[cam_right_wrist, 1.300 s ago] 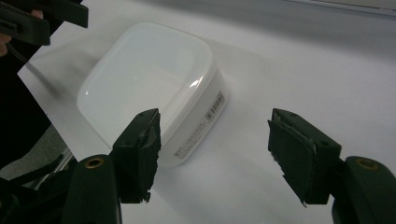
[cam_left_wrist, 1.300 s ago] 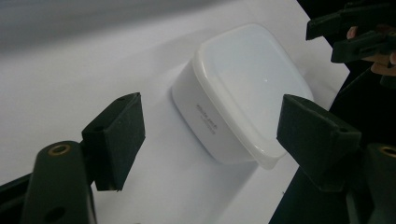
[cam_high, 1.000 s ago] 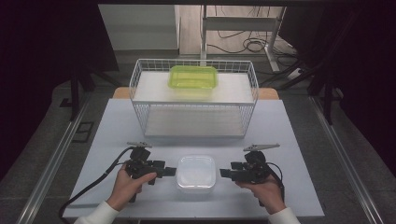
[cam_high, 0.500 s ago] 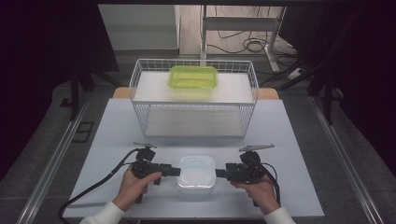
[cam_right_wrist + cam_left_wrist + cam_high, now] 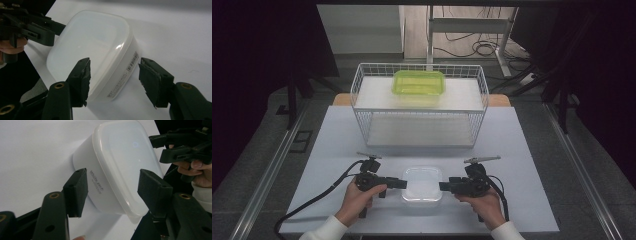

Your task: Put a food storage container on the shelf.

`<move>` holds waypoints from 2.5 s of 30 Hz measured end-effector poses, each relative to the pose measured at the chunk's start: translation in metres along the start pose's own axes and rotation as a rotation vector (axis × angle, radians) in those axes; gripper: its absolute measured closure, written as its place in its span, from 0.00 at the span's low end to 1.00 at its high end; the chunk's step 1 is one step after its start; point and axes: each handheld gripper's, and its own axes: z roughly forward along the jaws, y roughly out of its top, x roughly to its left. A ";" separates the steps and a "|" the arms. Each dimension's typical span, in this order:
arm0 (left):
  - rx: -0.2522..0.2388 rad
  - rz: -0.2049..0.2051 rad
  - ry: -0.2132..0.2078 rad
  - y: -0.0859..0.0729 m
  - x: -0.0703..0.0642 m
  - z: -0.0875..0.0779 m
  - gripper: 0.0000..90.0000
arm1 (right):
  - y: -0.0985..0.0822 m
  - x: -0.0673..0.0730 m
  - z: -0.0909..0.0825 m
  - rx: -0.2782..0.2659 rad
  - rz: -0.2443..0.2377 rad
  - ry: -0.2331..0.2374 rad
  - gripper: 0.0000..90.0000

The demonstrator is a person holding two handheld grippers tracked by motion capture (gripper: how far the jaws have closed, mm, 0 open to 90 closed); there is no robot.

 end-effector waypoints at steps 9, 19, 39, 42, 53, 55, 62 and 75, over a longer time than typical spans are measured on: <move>0.004 -0.009 -0.021 0.000 0.001 0.002 0.55 | -0.001 -0.002 0.004 0.002 0.032 0.025 0.54; 0.008 -0.012 -0.043 -0.001 0.002 0.003 0.63 | -0.001 -0.003 0.010 0.017 0.074 0.088 0.63; -0.028 -0.010 -0.030 -0.006 -0.002 -0.002 0.76 | -0.009 -0.007 0.004 -0.022 0.208 0.136 0.76; -0.036 -0.013 -0.032 -0.006 -0.003 -0.003 0.78 | -0.010 -0.007 0.003 -0.027 0.217 0.145 0.78; -0.071 0.004 -0.033 -0.008 -0.006 -0.008 0.83 | -0.011 -0.007 -0.002 -0.059 0.212 0.163 0.84; -0.073 0.007 -0.032 -0.008 -0.006 -0.008 0.84 | -0.011 -0.007 -0.002 -0.061 0.207 0.164 0.85; -0.086 0.019 -0.035 -0.008 -0.008 -0.011 0.88 | -0.010 -0.005 -0.005 -0.081 0.167 0.153 0.88; -0.105 0.060 -0.033 -0.008 -0.011 -0.014 0.88 | -0.007 0.000 -0.009 -0.099 0.117 0.149 0.88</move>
